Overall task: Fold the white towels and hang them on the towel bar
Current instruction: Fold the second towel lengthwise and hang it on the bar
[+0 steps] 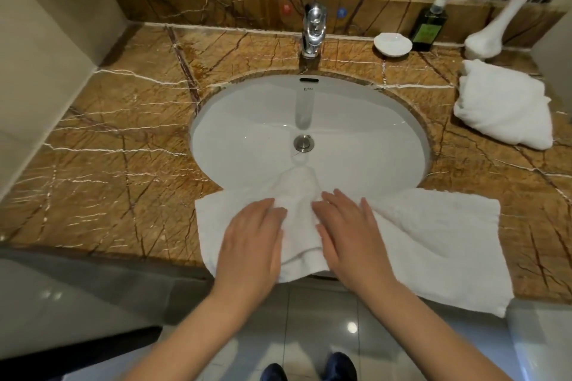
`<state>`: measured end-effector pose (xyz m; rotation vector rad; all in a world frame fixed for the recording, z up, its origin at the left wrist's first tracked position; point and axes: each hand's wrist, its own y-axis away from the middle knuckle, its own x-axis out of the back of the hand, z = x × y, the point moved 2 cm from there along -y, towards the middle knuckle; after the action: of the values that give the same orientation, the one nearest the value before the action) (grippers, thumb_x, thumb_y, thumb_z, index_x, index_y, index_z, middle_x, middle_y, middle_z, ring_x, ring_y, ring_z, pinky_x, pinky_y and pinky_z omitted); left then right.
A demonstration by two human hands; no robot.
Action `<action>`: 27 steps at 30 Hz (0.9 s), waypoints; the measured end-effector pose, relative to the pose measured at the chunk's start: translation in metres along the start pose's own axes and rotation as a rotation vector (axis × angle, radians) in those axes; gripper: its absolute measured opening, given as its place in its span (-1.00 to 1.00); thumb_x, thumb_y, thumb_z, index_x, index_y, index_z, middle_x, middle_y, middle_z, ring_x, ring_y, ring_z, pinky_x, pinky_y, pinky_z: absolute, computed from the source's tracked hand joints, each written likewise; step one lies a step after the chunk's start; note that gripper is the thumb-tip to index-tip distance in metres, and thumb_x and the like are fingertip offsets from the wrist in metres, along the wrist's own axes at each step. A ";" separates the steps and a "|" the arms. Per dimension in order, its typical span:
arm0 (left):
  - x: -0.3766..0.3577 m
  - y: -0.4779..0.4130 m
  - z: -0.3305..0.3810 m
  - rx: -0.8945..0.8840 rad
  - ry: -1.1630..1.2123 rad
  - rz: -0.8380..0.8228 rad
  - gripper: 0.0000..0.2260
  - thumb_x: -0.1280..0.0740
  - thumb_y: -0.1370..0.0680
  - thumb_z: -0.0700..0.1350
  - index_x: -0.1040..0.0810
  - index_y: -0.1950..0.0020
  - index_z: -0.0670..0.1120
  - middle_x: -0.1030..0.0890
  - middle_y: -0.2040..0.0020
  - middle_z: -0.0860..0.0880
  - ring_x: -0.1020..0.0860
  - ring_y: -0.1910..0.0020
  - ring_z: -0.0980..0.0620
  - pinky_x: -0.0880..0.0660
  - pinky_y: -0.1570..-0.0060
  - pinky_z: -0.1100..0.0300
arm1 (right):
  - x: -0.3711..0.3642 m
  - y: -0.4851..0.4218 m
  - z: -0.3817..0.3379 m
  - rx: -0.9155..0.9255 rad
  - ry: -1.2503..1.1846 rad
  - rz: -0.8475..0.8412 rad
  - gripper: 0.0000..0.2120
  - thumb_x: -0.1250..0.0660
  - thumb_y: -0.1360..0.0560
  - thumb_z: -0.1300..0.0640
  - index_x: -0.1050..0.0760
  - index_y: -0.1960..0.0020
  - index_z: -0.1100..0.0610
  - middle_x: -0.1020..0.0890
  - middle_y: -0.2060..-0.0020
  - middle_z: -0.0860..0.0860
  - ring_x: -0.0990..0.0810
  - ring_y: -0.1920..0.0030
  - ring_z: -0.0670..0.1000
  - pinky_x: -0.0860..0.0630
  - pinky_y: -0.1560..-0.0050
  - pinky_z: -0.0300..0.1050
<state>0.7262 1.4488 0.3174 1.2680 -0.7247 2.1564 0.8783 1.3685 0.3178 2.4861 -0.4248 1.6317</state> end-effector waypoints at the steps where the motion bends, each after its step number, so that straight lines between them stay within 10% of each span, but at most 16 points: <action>1: -0.006 0.007 0.005 0.037 0.044 -0.025 -0.66 -0.12 -0.58 -0.07 -0.48 -0.30 -0.11 -0.48 -0.32 -0.15 -0.45 -0.30 -0.14 -0.38 -0.30 -0.06 | -0.005 -0.001 -0.002 0.007 -0.061 -0.009 -0.61 -0.07 -0.59 0.03 -0.39 -0.38 0.03 -0.40 -0.40 0.04 -0.29 -0.45 0.05 -0.08 -0.47 0.09; 5: -0.019 0.021 -0.002 0.090 -0.043 -0.134 -0.50 0.11 -0.60 0.10 -0.07 -0.54 0.04 -0.10 -0.54 -0.01 -0.08 -0.52 0.04 0.04 -0.49 0.07 | -0.017 0.004 0.005 -0.148 -0.195 -0.008 -0.48 0.08 -0.60 -0.08 -0.06 -0.54 -0.01 -0.18 -0.50 -0.09 -0.14 -0.50 -0.07 -0.01 -0.51 -0.10; 15: 0.022 0.030 -0.077 -0.091 -0.265 -0.284 -0.53 0.01 -0.59 0.09 -0.30 -0.48 0.02 -0.25 -0.51 -0.03 -0.21 -0.49 -0.05 -0.05 -0.43 0.03 | -0.015 0.023 0.014 -0.168 0.200 -0.114 -0.37 0.25 -0.54 -0.18 -0.10 -0.54 -0.02 -0.13 -0.54 0.00 0.02 -0.55 0.03 0.17 -0.50 0.01; 20: 0.039 0.005 -0.078 0.040 -0.132 -0.084 -0.65 -0.08 -0.57 -0.02 -0.59 -0.15 -0.08 -0.56 -0.23 -0.10 -0.51 -0.23 -0.13 -0.31 -0.31 0.00 | -0.022 -0.007 -0.029 -0.156 0.144 -0.058 -0.54 -0.06 -0.60 -0.01 -0.28 -0.46 0.10 -0.22 -0.50 0.09 -0.08 -0.53 0.08 0.08 -0.48 0.18; 27: 0.005 -0.002 -0.080 0.100 -0.228 -0.233 -0.51 0.17 -0.61 0.15 -0.01 -0.55 0.13 -0.04 -0.57 0.05 0.00 -0.54 0.06 0.13 -0.49 0.06 | -0.054 -0.020 -0.064 -0.045 0.224 -0.225 -0.39 0.09 -0.57 -0.18 0.02 -0.56 0.02 -0.06 -0.55 0.03 0.03 -0.55 0.08 0.22 -0.46 0.27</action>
<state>0.6768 1.5056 0.2889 1.5857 -0.5320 1.9007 0.8080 1.4130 0.2950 2.1931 -0.1459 1.7579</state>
